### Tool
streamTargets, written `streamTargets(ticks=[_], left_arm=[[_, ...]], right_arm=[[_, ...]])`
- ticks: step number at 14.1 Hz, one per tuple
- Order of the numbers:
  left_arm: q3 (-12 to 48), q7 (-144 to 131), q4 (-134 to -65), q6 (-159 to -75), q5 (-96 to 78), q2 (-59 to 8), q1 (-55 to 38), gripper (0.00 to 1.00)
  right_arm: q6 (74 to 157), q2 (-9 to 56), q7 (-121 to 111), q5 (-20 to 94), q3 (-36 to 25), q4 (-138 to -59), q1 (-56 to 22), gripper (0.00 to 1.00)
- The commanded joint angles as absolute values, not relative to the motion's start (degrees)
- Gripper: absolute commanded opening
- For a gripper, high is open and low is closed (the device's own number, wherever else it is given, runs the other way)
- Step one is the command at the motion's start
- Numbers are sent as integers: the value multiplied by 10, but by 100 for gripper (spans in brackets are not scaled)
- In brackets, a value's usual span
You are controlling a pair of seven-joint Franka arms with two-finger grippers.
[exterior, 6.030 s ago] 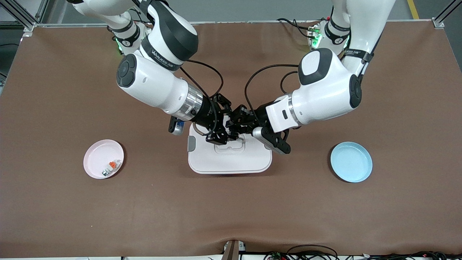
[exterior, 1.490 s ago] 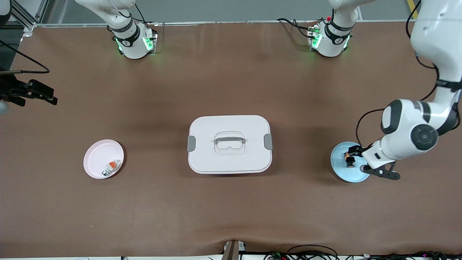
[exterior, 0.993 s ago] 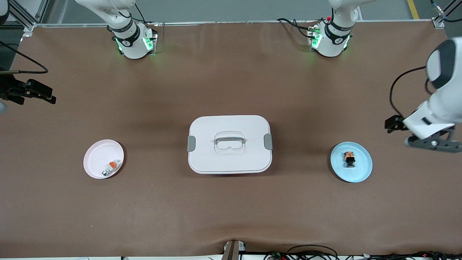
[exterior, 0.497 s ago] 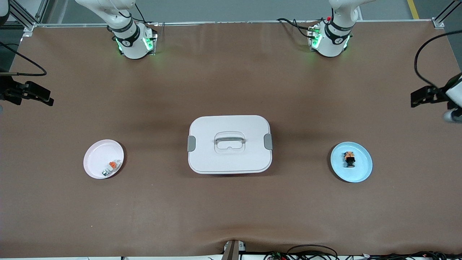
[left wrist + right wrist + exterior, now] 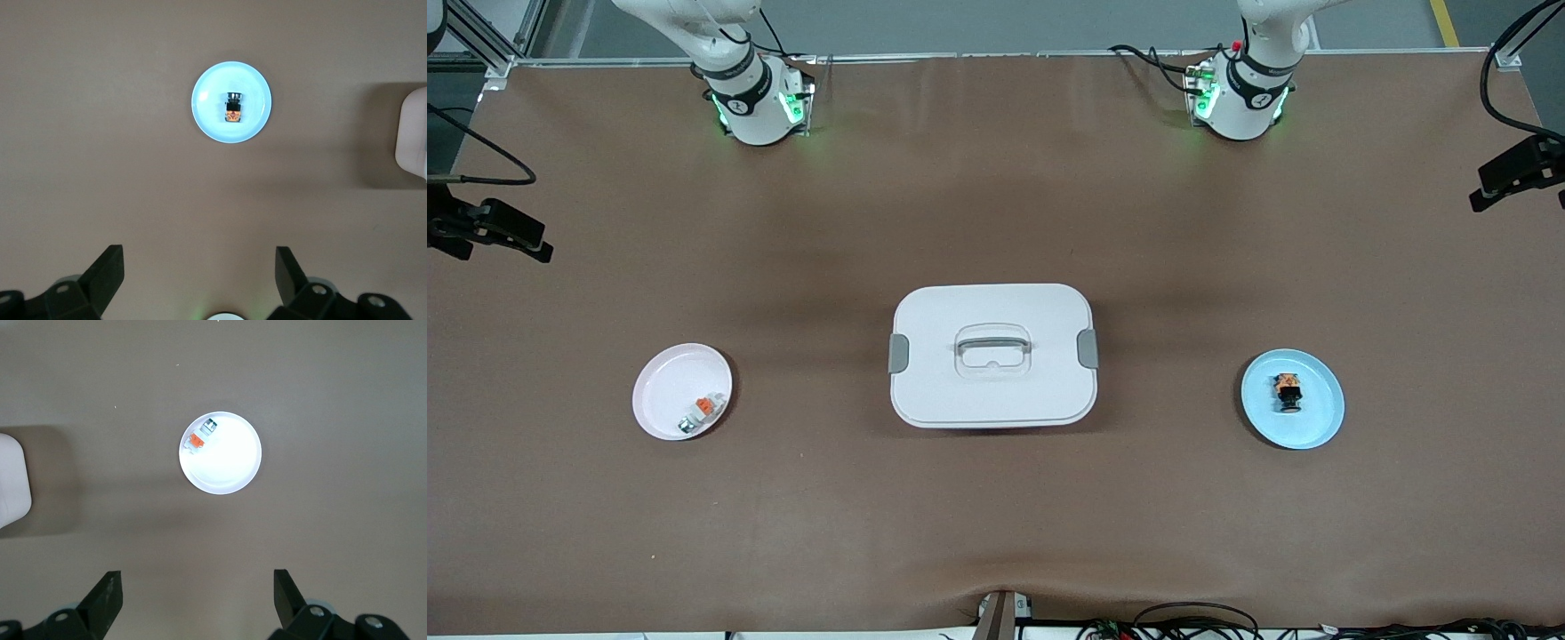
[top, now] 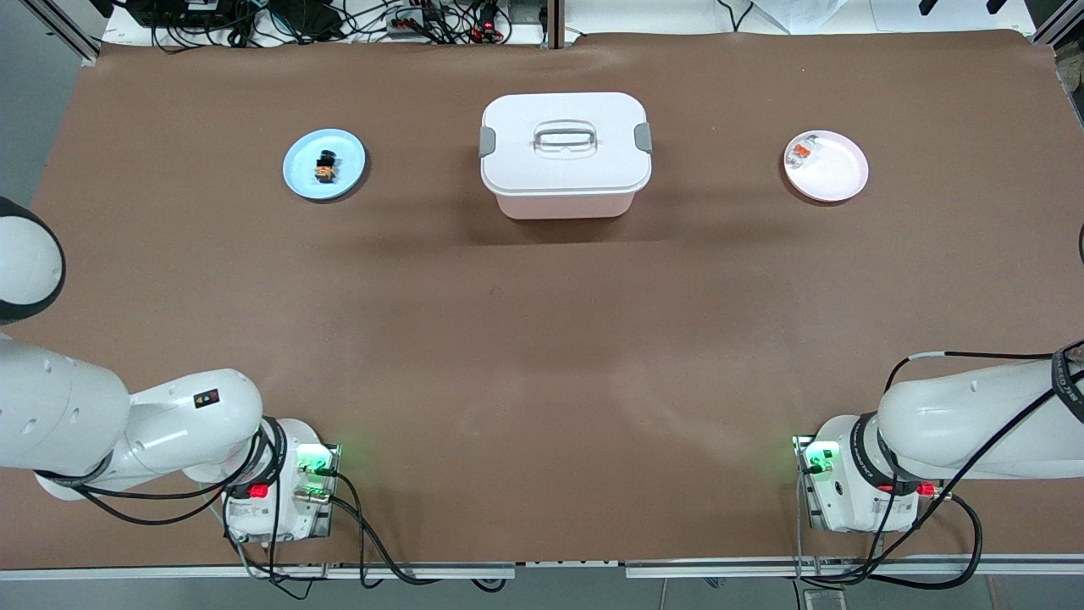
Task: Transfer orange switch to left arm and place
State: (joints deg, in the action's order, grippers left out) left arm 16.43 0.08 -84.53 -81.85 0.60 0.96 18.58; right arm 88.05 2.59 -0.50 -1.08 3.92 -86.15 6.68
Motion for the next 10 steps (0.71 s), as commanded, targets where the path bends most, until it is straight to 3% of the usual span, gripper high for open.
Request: streamTargets(ticks=[1, 4, 10], left_arm=[[76, -39, -913, -843, -3, 58, 92, 100], [26, -42, -963, -881, -2, 85, 32, 100], [32, -44, -947, -879, -6, 78, 23, 100]], right_arm=[[882, 17, -4, -19, 49, -864, 76, 100], [881, 17, -5, -13, 49, -863, 76, 100], [874, 17, -5, -10, 53, -864, 74, 100]])
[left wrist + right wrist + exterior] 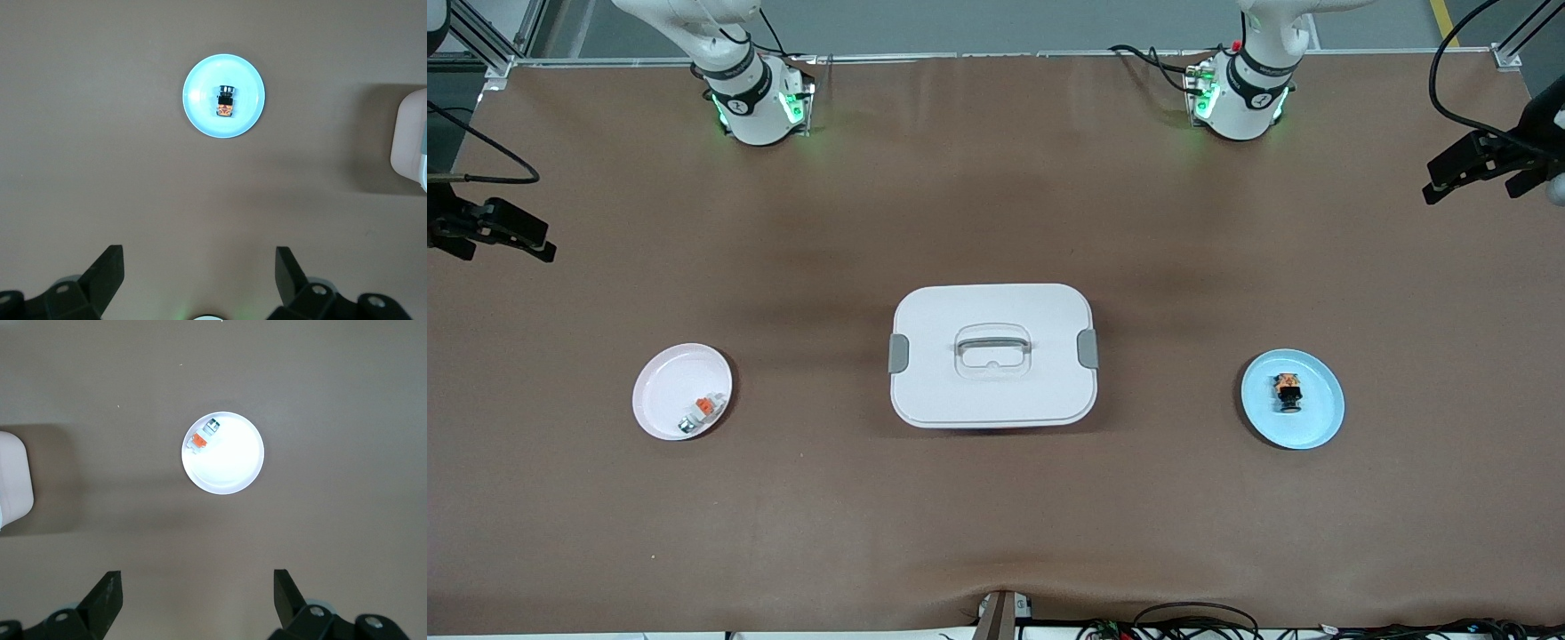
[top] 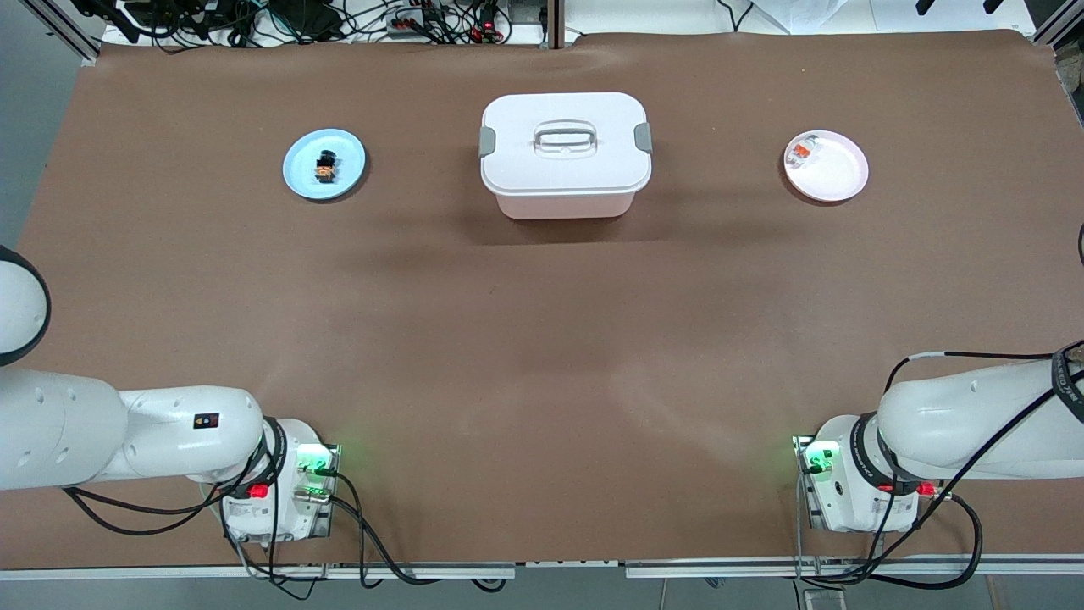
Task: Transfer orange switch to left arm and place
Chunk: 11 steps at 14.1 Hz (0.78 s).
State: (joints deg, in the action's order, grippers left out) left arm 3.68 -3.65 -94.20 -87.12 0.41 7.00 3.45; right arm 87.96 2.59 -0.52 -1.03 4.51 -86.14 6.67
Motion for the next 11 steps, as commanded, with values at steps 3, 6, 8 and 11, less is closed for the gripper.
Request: streamTargets(ticks=[3, 6, 8, 11], left_arm=[[32, -98, -943, -882, -6, 79, -8, 100], [41, -106, -942, -877, -6, 78, -12, 100], [41, -96, -941, -877, -6, 78, -8, 100], [41, -94, -933, -875, -6, 77, -7, 100]], right_arm=[[874, 17, -5, -9, 53, -863, 74, 100], [874, 17, -6, -6, 51, -863, 76, 100], [874, 17, -18, 5, 49, -864, 80, 100], [873, 17, -29, 7, 48, -864, 83, 100]])
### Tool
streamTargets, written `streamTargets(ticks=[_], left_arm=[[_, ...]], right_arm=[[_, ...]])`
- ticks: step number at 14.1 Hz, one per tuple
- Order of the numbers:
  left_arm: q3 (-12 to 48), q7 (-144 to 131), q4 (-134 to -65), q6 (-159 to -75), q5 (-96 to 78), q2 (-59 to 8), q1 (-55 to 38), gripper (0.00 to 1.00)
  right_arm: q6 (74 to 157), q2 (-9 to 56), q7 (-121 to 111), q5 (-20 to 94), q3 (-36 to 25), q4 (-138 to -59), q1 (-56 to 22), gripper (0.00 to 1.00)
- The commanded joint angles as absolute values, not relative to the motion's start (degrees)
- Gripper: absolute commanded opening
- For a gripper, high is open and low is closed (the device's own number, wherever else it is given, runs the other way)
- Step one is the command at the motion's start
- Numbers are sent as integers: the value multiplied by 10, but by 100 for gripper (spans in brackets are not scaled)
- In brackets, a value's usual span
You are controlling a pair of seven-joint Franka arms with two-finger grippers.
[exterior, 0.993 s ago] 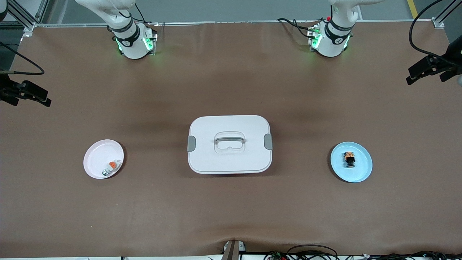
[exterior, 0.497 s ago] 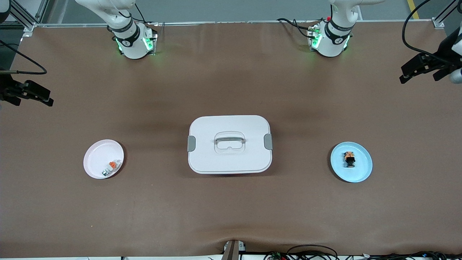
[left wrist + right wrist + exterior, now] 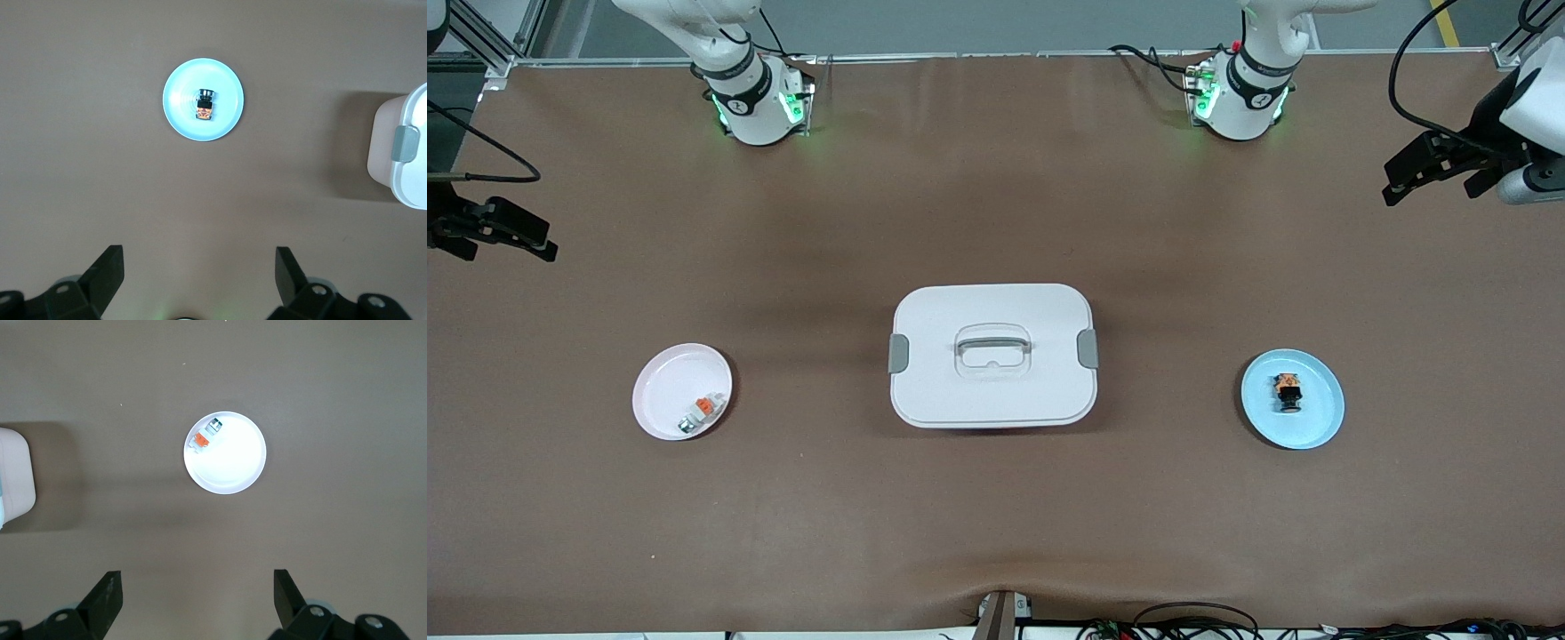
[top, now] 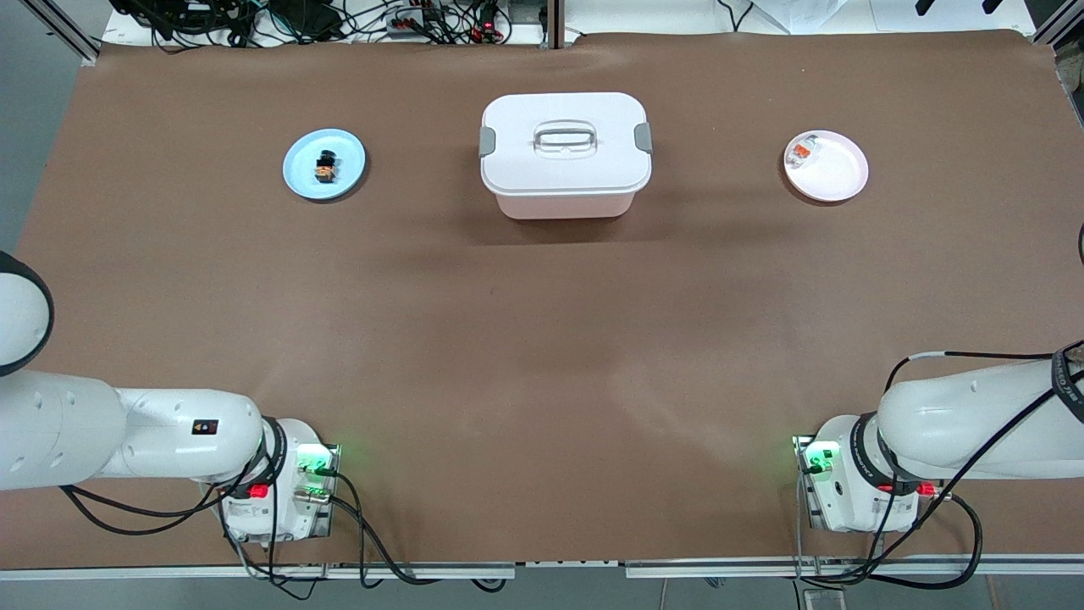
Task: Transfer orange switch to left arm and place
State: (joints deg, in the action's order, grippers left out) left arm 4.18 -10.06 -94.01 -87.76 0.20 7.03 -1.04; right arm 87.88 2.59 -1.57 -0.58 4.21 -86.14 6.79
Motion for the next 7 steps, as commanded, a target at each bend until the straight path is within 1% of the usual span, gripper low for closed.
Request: streamTargets(ticks=[1, 7], left_arm=[[40, -94, -933, -872, -5, 76, -6, 100], [40, -94, -926, -871, -5, 65, -7, 100]], right_arm=[[874, 18, -29, 7, 48, -864, 83, 100], [873, 18, -32, 7, 49, -864, 94, 100]])
